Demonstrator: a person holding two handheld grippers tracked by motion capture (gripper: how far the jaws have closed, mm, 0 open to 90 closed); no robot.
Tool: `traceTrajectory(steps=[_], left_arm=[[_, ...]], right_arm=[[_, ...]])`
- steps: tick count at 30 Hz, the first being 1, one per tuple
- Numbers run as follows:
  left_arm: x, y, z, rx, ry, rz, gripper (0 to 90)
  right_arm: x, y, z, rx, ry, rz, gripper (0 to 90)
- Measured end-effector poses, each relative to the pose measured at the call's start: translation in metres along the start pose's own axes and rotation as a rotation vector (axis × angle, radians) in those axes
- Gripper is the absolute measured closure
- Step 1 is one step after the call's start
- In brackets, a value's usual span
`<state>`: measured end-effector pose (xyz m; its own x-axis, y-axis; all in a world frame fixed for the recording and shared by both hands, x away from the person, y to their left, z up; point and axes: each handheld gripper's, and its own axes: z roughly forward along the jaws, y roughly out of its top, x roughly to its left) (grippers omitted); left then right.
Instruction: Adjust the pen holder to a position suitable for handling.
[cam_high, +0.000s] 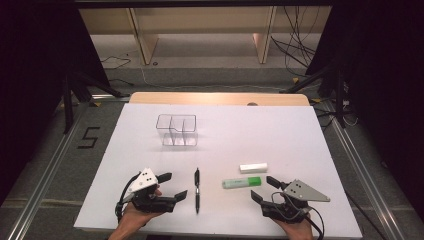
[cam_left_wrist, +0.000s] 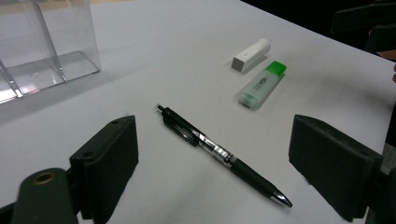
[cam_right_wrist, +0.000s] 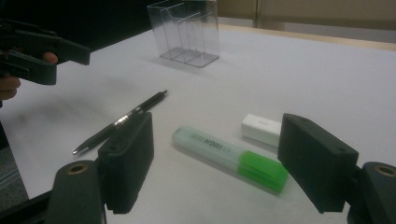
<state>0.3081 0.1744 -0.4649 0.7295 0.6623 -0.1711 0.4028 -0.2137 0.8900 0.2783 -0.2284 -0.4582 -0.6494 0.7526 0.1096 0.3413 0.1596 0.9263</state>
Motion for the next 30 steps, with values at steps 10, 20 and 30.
traceTrajectory(steps=[10,20,30], left_arm=[[0.0,0.001,0.001,-0.002,0.004,0.001,15.5],[0.005,0.006,0.0,-0.028,0.016,-0.025,15.5],[0.041,0.018,-0.002,-0.018,0.155,-0.128,15.8]], right_arm=[[0.001,0.0,0.0,-0.001,-0.003,-0.004,28.7],[0.001,0.001,-0.001,-0.012,-0.009,-0.005,29.6],[0.0,0.001,-0.001,-0.017,-0.002,-0.004,29.6]])
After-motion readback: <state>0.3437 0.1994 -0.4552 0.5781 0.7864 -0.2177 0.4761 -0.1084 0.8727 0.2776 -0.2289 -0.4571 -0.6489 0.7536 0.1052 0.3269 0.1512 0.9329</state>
